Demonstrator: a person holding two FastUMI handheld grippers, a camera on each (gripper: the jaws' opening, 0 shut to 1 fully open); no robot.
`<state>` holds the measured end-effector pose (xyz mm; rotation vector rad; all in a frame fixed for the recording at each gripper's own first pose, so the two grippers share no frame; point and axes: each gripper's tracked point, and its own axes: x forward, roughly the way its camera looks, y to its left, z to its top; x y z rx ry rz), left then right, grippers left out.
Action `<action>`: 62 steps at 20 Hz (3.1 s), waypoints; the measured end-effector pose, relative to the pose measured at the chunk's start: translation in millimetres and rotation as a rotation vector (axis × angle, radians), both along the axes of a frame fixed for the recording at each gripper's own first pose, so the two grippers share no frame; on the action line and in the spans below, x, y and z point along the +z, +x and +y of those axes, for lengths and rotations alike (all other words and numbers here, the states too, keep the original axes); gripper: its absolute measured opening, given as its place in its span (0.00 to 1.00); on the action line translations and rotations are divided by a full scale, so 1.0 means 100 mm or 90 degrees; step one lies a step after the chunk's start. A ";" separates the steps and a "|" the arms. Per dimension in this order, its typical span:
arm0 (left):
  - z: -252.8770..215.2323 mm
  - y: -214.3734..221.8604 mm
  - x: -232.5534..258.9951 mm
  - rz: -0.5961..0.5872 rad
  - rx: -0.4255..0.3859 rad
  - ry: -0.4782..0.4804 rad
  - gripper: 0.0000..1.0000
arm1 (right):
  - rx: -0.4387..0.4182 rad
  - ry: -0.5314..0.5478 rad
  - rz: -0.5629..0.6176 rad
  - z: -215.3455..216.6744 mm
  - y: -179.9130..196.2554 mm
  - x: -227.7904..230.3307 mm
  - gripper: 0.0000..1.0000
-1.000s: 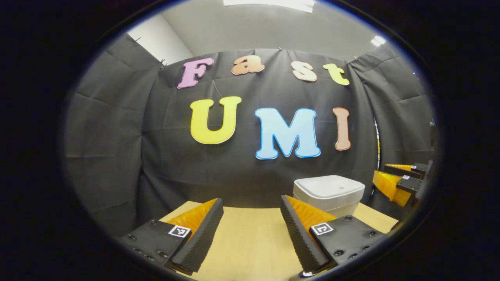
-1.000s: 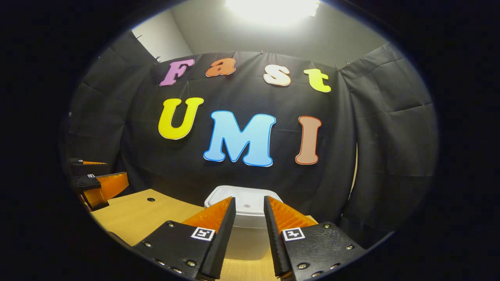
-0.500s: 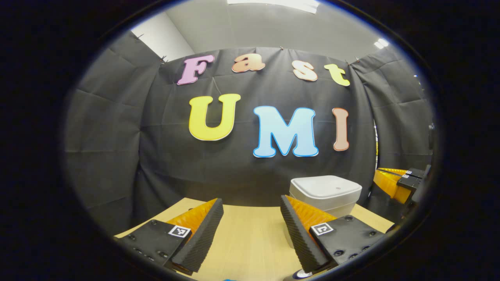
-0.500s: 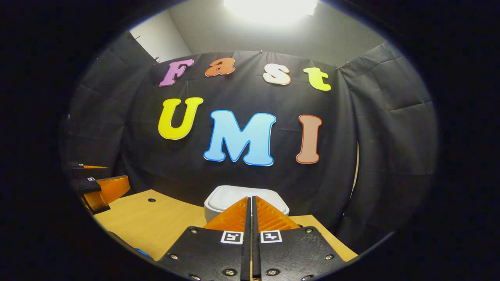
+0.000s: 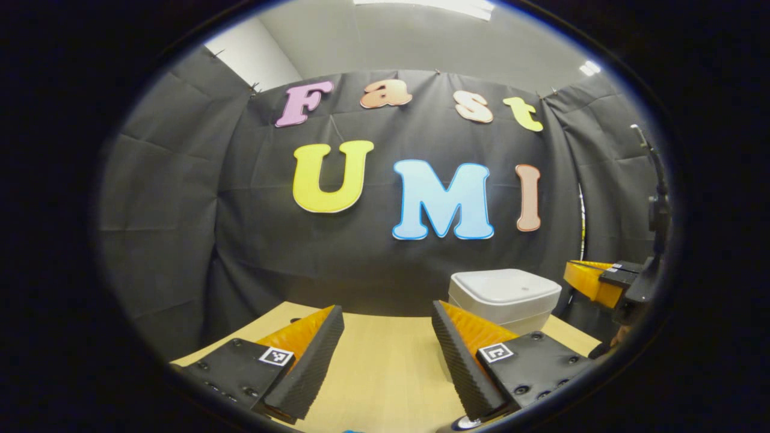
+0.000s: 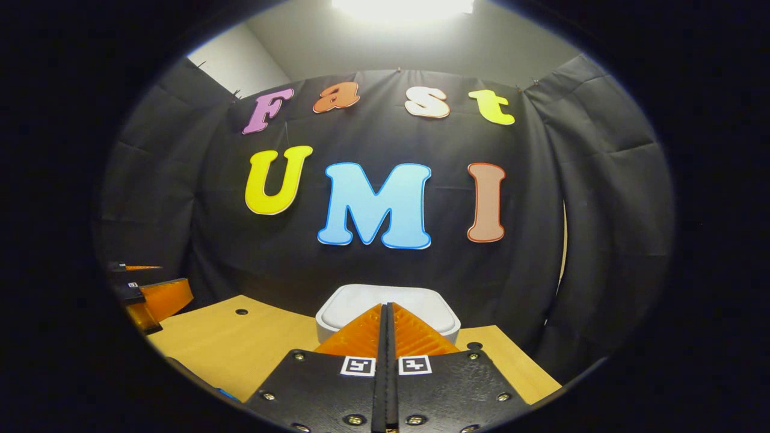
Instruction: Press the lid of the desktop garbage bin to open it, pick up the crumpled paper on the desktop and throw it into the bin, then pick up the pop can on the desktop and drop it into the bin, and finally close the garbage bin lid.
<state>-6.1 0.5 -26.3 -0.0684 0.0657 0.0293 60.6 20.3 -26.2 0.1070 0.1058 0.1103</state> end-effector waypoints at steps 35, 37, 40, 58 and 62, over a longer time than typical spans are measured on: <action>0.27 -0.33 -0.12 0.032 0.037 0.012 0.96 | 0.016 -0.013 0.014 0.05 0.55 0.00 0.00; 0.30 -0.32 -0.15 0.035 0.027 0.008 0.95 | 0.011 -0.031 0.013 0.07 0.48 0.01 0.00; 0.29 -0.29 -0.20 0.033 0.002 0.003 0.95 | 0.000 -0.040 0.001 0.10 0.32 0.10 0.00; 0.43 -0.65 -1.44 0.172 -0.075 0.037 0.97 | -0.026 -0.013 0.003 0.18 -0.88 0.38 0.00; 0.29 -0.89 -1.79 0.212 -0.075 0.037 0.97 | -0.002 -0.014 -0.004 0.06 -1.10 0.37 0.01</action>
